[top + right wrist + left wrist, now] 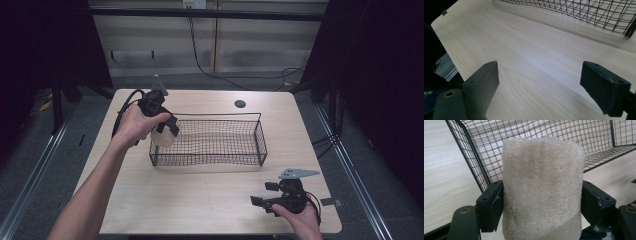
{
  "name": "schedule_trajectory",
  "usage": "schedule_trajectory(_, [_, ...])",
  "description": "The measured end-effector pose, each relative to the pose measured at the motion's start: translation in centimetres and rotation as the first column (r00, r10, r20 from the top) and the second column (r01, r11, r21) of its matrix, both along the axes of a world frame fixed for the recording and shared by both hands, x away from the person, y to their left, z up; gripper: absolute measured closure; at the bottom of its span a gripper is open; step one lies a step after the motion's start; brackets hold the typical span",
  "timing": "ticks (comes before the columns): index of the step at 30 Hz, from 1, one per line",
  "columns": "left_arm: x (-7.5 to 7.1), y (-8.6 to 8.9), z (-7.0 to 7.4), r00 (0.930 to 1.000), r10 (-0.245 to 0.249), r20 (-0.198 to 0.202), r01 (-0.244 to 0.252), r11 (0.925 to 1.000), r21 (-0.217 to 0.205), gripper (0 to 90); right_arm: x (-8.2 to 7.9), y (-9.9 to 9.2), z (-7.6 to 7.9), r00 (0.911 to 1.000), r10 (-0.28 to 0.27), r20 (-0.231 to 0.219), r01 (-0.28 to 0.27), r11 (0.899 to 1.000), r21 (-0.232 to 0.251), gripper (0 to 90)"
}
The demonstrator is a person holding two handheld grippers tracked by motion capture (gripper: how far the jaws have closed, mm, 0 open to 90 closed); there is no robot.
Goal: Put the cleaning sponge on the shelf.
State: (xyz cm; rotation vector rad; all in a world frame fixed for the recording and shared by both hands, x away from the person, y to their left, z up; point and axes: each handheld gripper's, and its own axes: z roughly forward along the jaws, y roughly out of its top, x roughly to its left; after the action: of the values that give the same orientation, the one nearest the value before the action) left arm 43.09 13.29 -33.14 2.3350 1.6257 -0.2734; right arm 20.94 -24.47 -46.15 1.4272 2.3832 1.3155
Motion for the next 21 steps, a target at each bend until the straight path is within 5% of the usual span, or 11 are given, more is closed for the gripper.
schedule_trajectory(14, [0.4,-0.3,-1.9,0.9987,0.051,-0.006,-0.051,0.9976,0.047,26.6,0.0,0.0,0.0,1.0,-0.001,-0.003,0.001,1.0,-0.002,15.1])
schedule_trajectory(21, [0.4,-1.1,-2.6,0.9992,0.038,-0.012,-0.037,0.9964,0.077,26.7,0.0,0.0,0.0,1.0,0.001,-0.005,-0.001,1.0,-0.002,15.1])
